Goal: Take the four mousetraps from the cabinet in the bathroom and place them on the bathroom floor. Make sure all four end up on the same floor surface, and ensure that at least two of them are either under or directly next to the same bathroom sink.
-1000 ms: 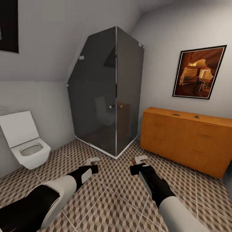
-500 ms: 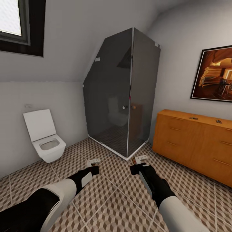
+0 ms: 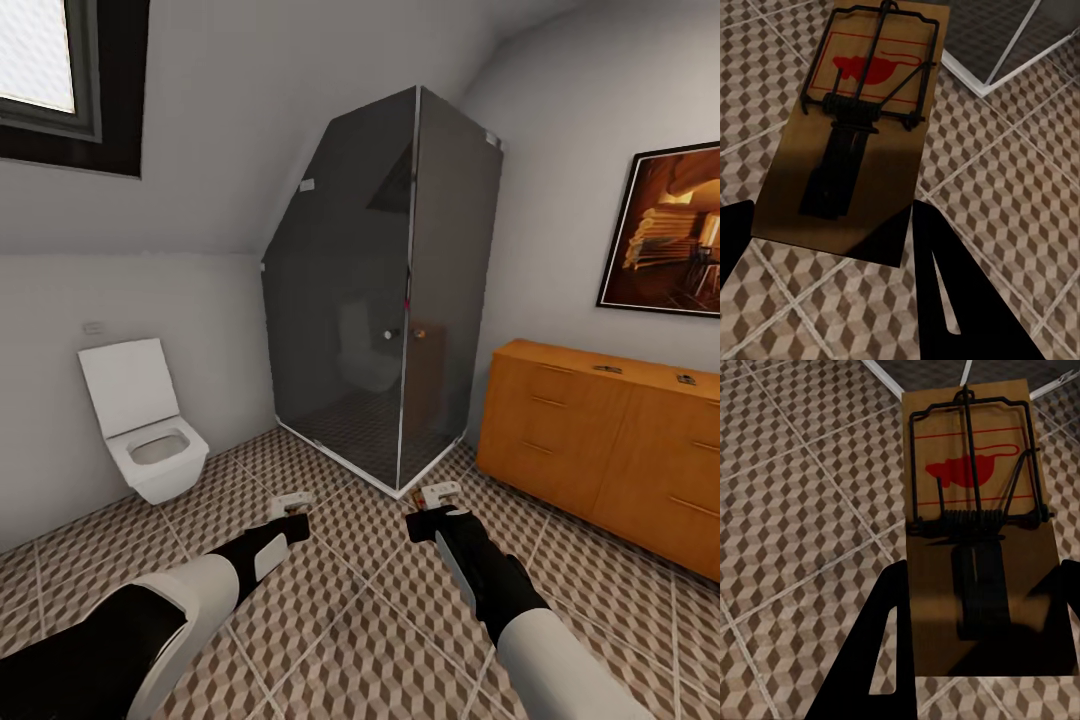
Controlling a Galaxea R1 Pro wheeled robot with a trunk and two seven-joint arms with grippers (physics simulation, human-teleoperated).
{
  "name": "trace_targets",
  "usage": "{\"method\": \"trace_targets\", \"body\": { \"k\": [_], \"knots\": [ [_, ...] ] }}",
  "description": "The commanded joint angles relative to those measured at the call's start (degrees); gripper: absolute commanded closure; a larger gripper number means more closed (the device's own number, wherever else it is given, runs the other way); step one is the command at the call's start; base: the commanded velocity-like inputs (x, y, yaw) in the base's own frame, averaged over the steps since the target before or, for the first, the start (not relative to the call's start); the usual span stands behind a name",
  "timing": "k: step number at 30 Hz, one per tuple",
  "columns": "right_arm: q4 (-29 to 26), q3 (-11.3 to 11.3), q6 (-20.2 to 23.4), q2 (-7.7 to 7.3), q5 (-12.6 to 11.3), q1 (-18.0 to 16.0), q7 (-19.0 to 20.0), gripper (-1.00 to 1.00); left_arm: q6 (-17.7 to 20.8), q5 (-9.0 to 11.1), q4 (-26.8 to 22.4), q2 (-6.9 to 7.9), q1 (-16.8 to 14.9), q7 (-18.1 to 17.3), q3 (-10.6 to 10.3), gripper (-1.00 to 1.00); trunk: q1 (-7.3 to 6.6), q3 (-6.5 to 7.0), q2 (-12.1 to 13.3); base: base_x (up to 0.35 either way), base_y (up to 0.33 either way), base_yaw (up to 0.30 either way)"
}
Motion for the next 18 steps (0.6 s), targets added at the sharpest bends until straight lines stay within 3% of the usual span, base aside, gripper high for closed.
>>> {"method": "trace_targets", "body": {
  "k": [1,12,18],
  "knots": [
    [-0.07,0.08,0.32,-0.03,0.23,-0.02,-0.07,1.00,0.23,0.21,-0.09,-0.04,-0.03,0.16,-0.47,1.00,0.00,-0.07,-0.04,0.000,0.000,0.000],
    [-0.06,0.03,0.35,-0.04,0.39,-0.06,-0.45,1.00,-0.16,0.24,0.16,-0.20,-0.03,0.01,-0.40,1.00,0.00,-0.07,-0.04,0.000,0.000,0.002],
    [0.42,0.02,-0.04,-0.09,0.39,-0.05,-0.60,1.00,-0.34,0.07,0.15,-0.20,-0.03,0.00,-0.40,1.00,0.00,-0.07,-0.04,0.000,0.000,0.187]
  ]
}}
